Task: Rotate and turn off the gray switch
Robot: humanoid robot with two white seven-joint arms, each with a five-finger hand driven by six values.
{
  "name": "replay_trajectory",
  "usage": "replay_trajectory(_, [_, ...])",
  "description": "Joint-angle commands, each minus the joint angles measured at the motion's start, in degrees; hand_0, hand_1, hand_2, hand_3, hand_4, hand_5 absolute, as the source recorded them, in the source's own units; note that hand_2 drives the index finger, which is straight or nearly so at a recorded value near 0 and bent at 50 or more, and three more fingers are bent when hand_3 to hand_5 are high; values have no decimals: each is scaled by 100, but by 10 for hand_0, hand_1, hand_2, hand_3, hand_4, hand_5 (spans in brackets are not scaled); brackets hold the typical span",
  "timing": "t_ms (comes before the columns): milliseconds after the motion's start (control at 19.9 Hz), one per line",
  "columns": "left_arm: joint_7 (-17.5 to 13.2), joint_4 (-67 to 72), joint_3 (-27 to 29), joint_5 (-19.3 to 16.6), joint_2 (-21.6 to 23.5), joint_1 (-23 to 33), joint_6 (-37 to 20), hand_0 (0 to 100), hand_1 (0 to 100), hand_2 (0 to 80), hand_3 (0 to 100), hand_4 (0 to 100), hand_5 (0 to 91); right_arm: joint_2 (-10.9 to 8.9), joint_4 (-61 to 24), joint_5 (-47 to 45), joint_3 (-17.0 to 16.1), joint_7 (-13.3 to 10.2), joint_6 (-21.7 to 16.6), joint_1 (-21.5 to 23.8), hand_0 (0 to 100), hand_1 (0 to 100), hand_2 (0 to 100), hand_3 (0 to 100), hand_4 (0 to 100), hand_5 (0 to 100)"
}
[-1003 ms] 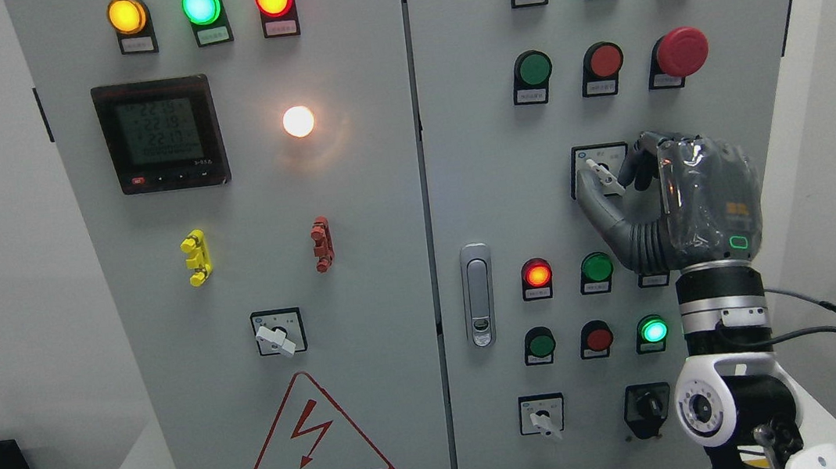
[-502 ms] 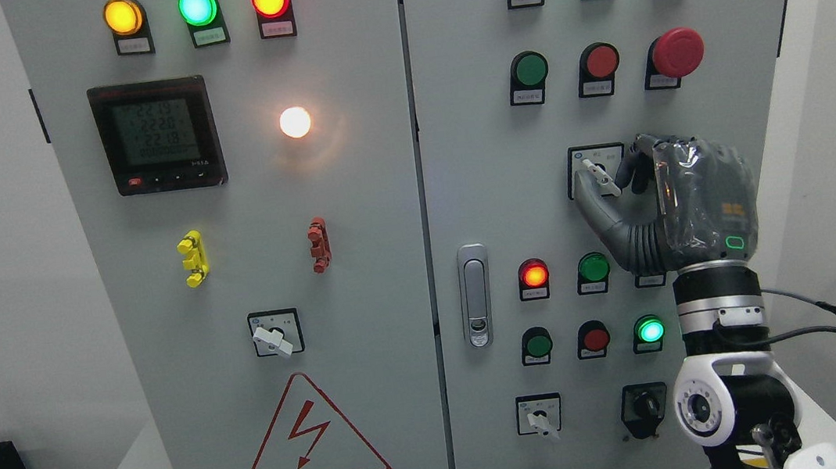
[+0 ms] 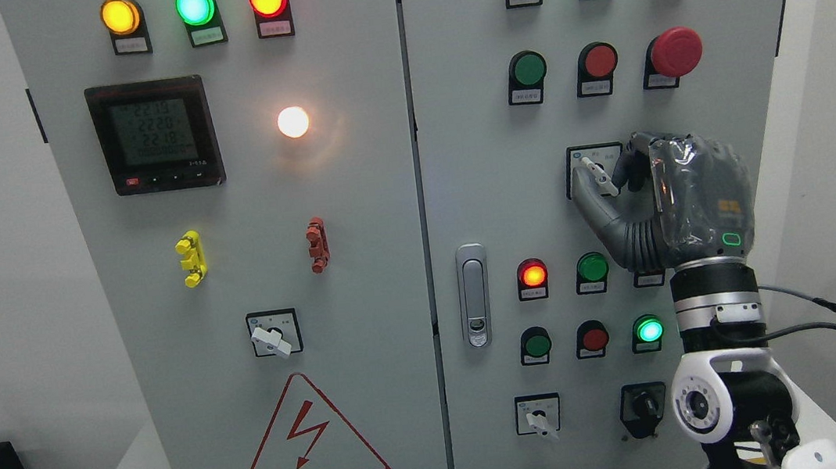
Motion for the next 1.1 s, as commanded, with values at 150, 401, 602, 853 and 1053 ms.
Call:
replay_trajectory(150, [2,0,185,0,-1,0,-1,120,389,0,0,0,0,-132,19,14,30,-35,-1,-19,480,286,719,841,790,911])
replay_trajectory(401, [2,0,185,0,-1,0,-1,120,389,0,0,0,0,-141,28,14,39,-35,7,-10,498,295,726,843,791,916])
replay_trajectory(602, [2,0,185,0,-1,0,-1,120,389,0,0,0,0,-123,89,14,92,-35,7,-10,509,304,728,852,793,916])
replay_trajectory(853, [2,0,185,0,-1,0,-1,120,389,0,0,0,0,-106,89,-4,101,-35,-2,-19,516,302,750,858,807,918])
replay_trajectory(1053, [2,0,185,0,-1,0,-1,120,389,0,0,0,0,-97,98,-13,101,-35,7,-19,518,293,760,867,810,918])
